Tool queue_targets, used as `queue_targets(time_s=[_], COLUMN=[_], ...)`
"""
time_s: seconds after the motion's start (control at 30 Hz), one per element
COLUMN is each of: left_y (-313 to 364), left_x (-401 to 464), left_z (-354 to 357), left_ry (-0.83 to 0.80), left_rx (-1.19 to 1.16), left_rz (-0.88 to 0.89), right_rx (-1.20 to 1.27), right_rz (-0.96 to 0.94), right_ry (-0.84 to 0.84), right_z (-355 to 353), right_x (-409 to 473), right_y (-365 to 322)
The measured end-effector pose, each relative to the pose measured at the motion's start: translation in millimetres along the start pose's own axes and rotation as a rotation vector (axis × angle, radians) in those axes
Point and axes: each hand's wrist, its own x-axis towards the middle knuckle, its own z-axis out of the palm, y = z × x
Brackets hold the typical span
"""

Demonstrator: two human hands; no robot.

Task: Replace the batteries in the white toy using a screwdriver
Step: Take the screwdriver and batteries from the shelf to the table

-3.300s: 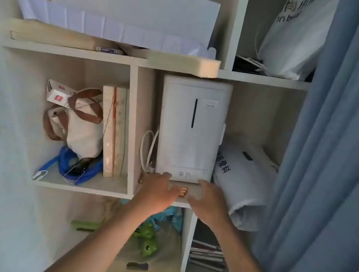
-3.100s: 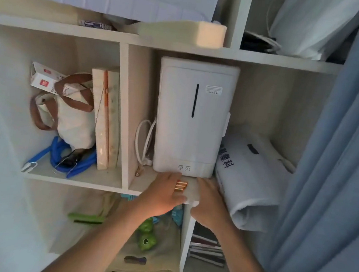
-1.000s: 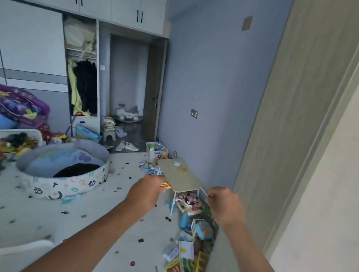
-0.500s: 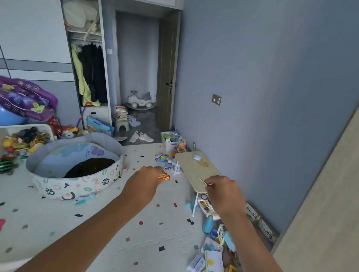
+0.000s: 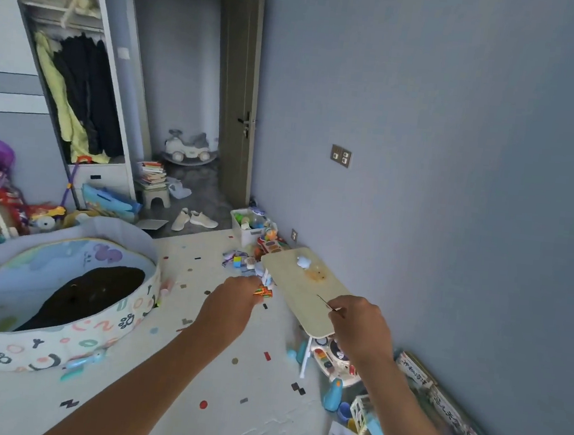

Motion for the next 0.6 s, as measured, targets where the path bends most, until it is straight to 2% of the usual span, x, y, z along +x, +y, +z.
queue_targets(time_s=[0.37,0.6], left_y=[-66.6,-93.9], left_x=[237.3,401.5], left_z=[32.3,79.2], left_ry=[-0.086,-0.171], left_rx=[0.027,0.015], left_rz=[0.137,0.135], right_rx=[0.038,0.031], right_rz=[0.151,0.209], right_ry=[0.008,0.002], right_z=[102.8,172.8], right_x=[210.0,359.8], right_y=[-43.9,-47.7])
